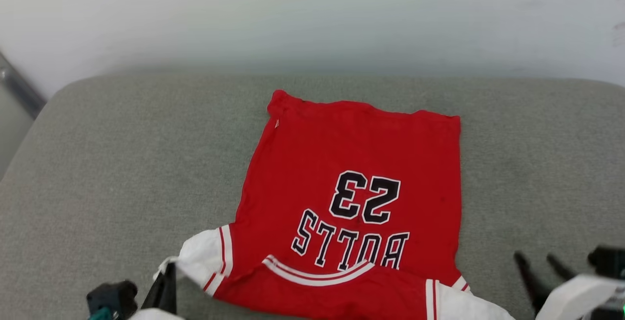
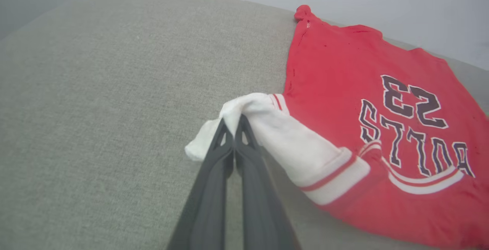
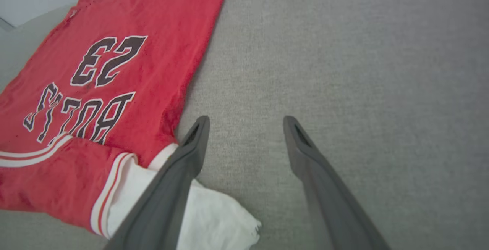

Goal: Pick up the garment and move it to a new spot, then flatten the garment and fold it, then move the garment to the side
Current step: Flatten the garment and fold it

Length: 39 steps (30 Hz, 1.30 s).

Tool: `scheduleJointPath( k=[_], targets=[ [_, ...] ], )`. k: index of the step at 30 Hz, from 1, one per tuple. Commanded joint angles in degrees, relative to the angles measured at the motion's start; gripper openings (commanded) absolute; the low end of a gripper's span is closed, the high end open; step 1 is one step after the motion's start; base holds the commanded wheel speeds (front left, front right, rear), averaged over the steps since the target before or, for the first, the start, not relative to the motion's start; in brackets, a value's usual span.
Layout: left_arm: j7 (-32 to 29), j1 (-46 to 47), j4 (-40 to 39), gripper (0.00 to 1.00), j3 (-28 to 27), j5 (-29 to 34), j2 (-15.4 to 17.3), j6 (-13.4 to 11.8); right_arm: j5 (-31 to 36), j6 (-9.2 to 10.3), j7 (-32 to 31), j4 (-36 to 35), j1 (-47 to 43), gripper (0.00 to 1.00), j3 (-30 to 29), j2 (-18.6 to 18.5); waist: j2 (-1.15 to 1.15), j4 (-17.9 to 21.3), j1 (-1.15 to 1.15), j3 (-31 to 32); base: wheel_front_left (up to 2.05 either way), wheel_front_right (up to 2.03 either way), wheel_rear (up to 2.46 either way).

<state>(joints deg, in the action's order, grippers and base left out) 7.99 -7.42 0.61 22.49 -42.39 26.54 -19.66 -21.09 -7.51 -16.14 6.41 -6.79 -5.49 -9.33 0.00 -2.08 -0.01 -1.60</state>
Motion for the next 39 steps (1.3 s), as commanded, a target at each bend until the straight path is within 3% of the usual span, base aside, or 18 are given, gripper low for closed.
scheduleJointPath(
  k=[1, 12, 22, 29, 35, 36, 37, 39],
  targets=[
    [0.2, 2.2, -1.0, 0.00, 0.5, 1.1, 0.1, 0.3, -0.3, 0.05, -0.6, 0.1, 3.4, 1.00, -1.3, -0.6, 0.00, -1.1, 0.01, -1.5, 0.00, 0.00, 0.00],
    [0.8, 14.2, -5.0, 0.00, 4.4, 5.5, -2.3, 3.4, -2.7, 0.04, -13.3, 16.9, 32.1, 1.00, -7.7, -6.3, 0.00, -9.0, 0.01, -12.2, 0.00, 0.00, 0.00],
    [3.4, 22.4, -4.5, 0.00, 7.0, 7.1, -5.9, 7.0, 4.0, 0.04, -30.3, 27.0, 52.5, 1.00, -10.3, -10.2, 0.00, -15.2, 0.01, -21.9, 0.00, 0.00, 0.00],
    [4.9, 24.7, -3.8, 0.00, 7.5, 7.7, -7.4, 8.4, 9.1, 0.04, -35.4, 30.2, 58.2, 1.00, -12.6, -9.1, 0.00, -17.1, 0.01, -26.0, 0.00, 0.00, 0.00],
    [5.5, 25.4, -2.4, 0.00, 7.5, 7.8, -7.7, 8.8, 12.6, 0.08, -42.4, 36.4, 54.9, 0.98, -16.4, -6.1, 0.00, -17.0, 0.01, -26.5, 0.00, 0.00, 0.00],
    [5.5, 25.5, -2.2, 0.00, 7.4, 7.7, -7.7, 8.9, 13.1, 0.08, -43.3, 36.7, 54.5, 0.38, -16.9, -5.7, 0.00, -16.9, 0.01, -26.4, 0.00, 0.00, 0.00],
    [5.6, 25.5, -1.9, 0.00, 7.4, 7.7, -7.6, 8.9, 13.5, 0.08, -43.5, 36.6, 54.5, 0.00, -17.2, -5.4, 0.00, -16.7, 0.01, -26.3, 0.00, 0.00, 0.00],
    [5.7, 25.4, -1.5, 0.00, 7.2, 7.6, -7.5, 8.9, 13.8, 0.07, -43.2, 35.8, 55.2, 0.00, -17.5, -5.0, 0.00, -16.3, 0.01, -25.9, 0.00, 0.00, 0.00]
  ],
)
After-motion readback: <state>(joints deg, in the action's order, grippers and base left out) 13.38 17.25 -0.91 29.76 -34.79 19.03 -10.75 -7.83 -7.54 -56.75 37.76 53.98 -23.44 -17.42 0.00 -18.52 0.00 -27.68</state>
